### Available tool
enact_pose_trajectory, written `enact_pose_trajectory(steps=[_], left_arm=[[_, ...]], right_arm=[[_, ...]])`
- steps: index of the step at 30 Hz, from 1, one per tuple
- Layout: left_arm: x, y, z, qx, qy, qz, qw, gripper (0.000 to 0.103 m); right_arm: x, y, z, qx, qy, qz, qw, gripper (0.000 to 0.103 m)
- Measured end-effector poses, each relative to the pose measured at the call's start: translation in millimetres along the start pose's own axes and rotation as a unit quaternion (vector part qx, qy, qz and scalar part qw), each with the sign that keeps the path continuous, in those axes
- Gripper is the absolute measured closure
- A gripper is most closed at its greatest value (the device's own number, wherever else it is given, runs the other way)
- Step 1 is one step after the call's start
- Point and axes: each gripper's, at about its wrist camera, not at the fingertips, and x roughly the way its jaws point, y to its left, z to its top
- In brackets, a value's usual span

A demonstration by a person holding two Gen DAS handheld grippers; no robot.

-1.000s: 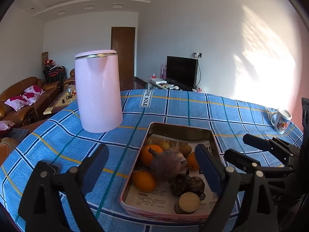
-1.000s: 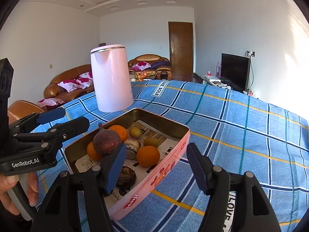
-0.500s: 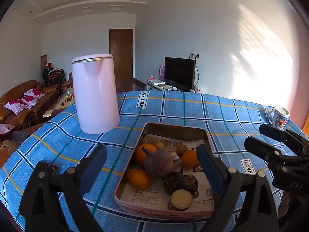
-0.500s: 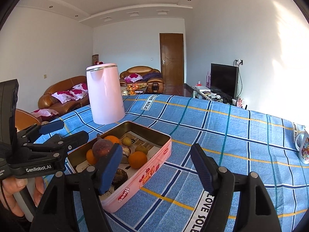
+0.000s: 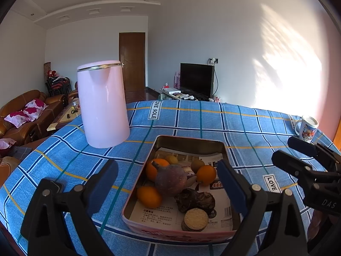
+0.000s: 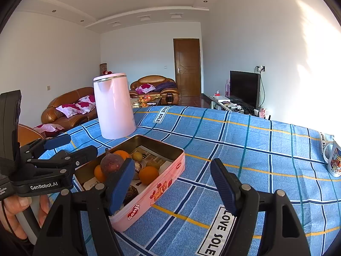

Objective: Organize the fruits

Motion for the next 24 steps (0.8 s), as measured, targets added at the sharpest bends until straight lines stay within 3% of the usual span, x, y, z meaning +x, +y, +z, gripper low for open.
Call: enact_pose_trajectory(steps=[12, 16, 24], left_arm=[[-3, -9, 0, 0.008, -0.002, -0.012, 0.9999, 0.007], [-8, -13, 1, 0.012, -0.011, -0.013, 0.9998, 0.002], [-18, -21, 5, 0.015, -0.029, -0.030, 0.9990, 0.002]], right_arm=[[-12, -11, -1, 0.007, -0.010, -0.009, 1.000, 0.028], [-17, -15, -2, 0.008, -0.013, -0.013, 1.000, 0.028], [-27, -28, -3, 0.017, -0.019, -0.025, 0.999, 0.028]])
